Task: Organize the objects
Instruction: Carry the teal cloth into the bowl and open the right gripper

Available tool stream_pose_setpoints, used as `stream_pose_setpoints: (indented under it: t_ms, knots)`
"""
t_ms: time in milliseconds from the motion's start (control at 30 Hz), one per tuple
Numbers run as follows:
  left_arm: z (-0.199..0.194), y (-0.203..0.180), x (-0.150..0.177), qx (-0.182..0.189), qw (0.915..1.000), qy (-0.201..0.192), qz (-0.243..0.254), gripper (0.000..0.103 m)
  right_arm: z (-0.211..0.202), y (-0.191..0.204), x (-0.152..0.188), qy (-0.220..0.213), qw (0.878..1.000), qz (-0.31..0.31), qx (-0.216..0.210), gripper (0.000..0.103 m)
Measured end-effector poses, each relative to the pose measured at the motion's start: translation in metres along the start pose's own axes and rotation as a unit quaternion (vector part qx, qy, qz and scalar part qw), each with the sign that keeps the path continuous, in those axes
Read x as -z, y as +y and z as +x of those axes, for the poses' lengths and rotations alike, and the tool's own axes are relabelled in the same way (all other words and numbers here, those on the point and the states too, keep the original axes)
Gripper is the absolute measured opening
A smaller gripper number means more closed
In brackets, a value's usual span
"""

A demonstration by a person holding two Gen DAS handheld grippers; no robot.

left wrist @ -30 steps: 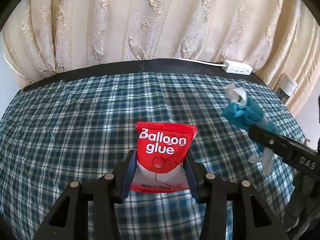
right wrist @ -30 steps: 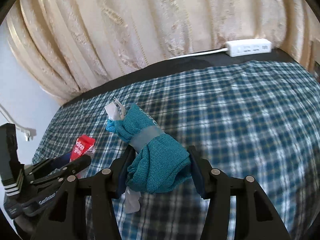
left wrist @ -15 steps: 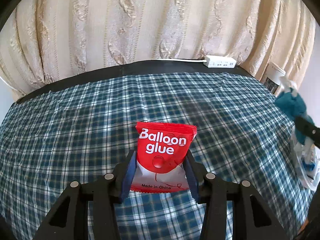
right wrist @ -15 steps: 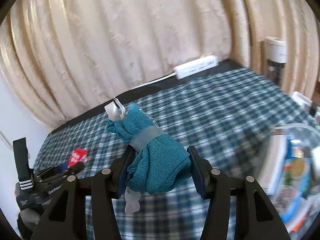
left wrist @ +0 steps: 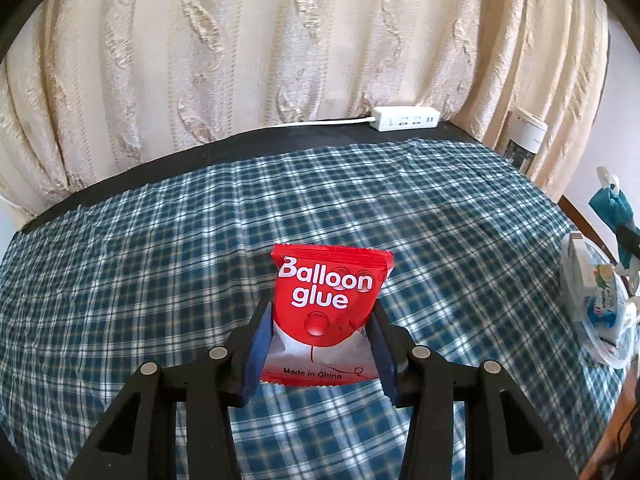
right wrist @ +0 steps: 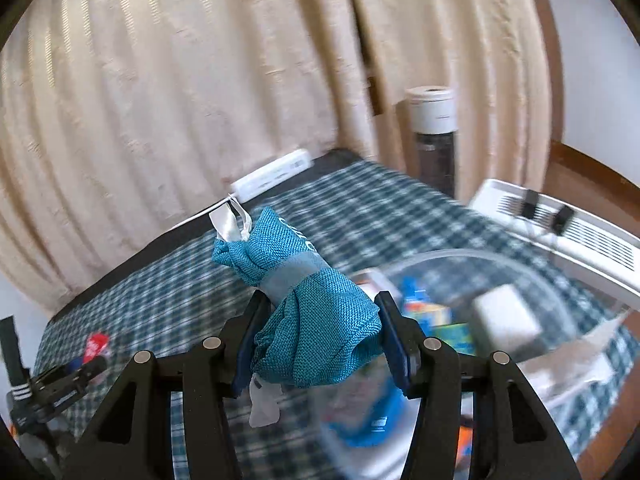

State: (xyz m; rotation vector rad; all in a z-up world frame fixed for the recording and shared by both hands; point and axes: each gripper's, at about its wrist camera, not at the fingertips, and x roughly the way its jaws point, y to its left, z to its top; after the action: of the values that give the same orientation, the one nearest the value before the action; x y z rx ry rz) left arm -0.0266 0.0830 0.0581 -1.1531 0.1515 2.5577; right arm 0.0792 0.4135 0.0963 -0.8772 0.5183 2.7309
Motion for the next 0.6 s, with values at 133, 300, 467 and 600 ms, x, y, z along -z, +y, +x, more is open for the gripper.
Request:
stream_pose_setpoints:
  t_ms: [133, 300, 467, 600]
  knots:
    - [0.0, -0.013, -0.002, 0.007, 0.9999, 0.001, 0.01, 0.049, -0.003, -0.028, -0.005, -0.005, 0.999, 0.018, 0.033, 0.055]
    - [0.0, -0.031, -0.002, 0.014, 0.9997, 0.001, 0.022, 0.049, 0.001, -0.059, -0.009, 0.001, 0.997, 0.035, 0.066, 0.056]
    - [-0.001, -0.045, -0.003, 0.018, 0.9994, 0.002, 0.031, 0.049, 0.011, -0.078, -0.009, 0.017, 0.995, 0.047, 0.085, 0.056]
    - [-0.003, -0.052, -0.003, 0.02, 0.9992, 0.001, 0.035, 0.049, 0.016, -0.082, -0.01, 0.023, 0.995, 0.046, 0.086, 0.056]
